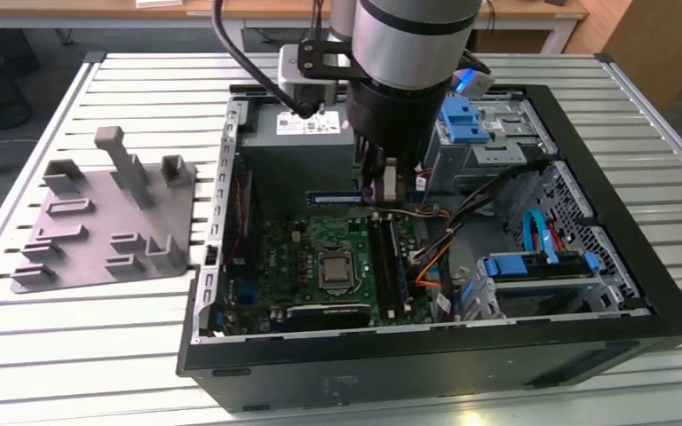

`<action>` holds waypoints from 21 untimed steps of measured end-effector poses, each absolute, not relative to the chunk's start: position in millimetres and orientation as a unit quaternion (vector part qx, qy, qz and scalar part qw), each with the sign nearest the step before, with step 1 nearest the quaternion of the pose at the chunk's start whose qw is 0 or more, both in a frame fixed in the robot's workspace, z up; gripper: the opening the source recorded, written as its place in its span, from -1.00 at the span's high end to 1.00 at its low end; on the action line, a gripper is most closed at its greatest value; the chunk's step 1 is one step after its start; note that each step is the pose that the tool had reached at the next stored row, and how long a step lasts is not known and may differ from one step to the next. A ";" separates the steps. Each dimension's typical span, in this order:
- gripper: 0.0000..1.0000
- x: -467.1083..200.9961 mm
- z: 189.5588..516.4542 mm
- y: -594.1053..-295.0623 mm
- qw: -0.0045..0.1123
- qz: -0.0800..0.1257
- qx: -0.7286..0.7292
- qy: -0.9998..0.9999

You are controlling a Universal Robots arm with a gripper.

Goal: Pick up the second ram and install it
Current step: 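Pick up the second ram and move it above second insertion slot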

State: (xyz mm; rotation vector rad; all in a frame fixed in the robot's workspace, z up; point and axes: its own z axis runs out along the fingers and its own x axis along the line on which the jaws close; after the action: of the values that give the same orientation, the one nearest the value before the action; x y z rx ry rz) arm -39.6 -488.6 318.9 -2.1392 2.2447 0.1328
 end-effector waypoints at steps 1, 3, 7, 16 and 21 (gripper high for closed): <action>0.72 -39.7 317.9 -488.8 0.019 0.043 -0.689 0.723; 0.72 -39.7 316.0 -489.3 0.019 0.043 -0.689 0.723; 0.72 -39.8 311.9 -490.4 0.019 0.043 -0.689 0.723; 0.72 -39.9 305.4 -494.0 0.019 0.043 -0.689 0.723; 0.72 -40.7 303.3 -498.4 0.019 0.043 -0.689 0.723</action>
State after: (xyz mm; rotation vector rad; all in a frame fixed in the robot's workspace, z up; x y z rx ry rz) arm -40.7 -498.4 303.3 -2.1391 2.2449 0.1328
